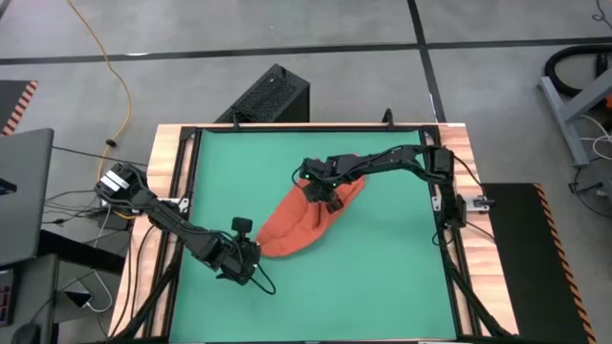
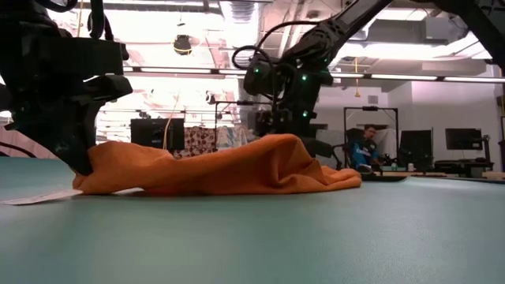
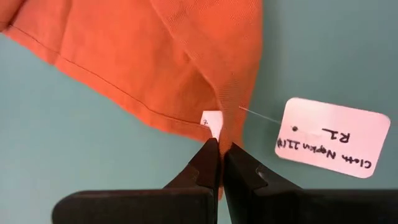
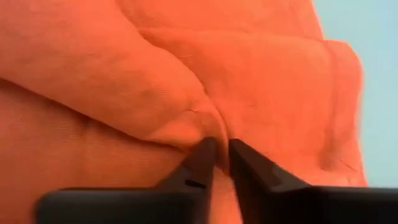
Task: Roll towel
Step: Fold the orange towel
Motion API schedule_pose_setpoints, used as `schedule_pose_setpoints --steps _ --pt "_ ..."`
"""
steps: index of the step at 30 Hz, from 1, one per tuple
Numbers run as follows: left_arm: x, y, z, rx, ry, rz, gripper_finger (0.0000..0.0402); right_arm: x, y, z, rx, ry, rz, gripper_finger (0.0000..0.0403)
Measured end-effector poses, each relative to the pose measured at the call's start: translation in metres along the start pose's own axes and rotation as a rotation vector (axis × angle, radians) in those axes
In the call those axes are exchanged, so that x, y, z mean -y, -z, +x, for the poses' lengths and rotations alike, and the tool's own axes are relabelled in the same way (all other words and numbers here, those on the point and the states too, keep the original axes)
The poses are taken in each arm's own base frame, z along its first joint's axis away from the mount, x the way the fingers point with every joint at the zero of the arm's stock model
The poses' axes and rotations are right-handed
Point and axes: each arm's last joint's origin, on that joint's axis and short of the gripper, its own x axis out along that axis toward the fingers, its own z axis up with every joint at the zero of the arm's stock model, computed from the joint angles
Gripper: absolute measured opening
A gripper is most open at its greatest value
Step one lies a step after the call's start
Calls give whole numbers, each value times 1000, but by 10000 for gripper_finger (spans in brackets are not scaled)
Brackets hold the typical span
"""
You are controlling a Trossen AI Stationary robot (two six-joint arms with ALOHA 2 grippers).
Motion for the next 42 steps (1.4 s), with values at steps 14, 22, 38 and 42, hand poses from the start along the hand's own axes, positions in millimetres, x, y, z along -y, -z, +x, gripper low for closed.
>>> schedule_pose_setpoints --steps 14,22,38,42 --pt "-3 0 0 22 -94 31 0 18 -41 -94 -28 290 99 3" --pt "-30 -1 -3 30 -407 98 0 35 -21 -167 -226 771 293 1" --pt "-243 -7 -129 297 -951 79 0 65 35 -273 -5 1116 719 0" --pt "-283 1 -182 396 -1083 44 0 80 40 -281 -10 1225 737 0"
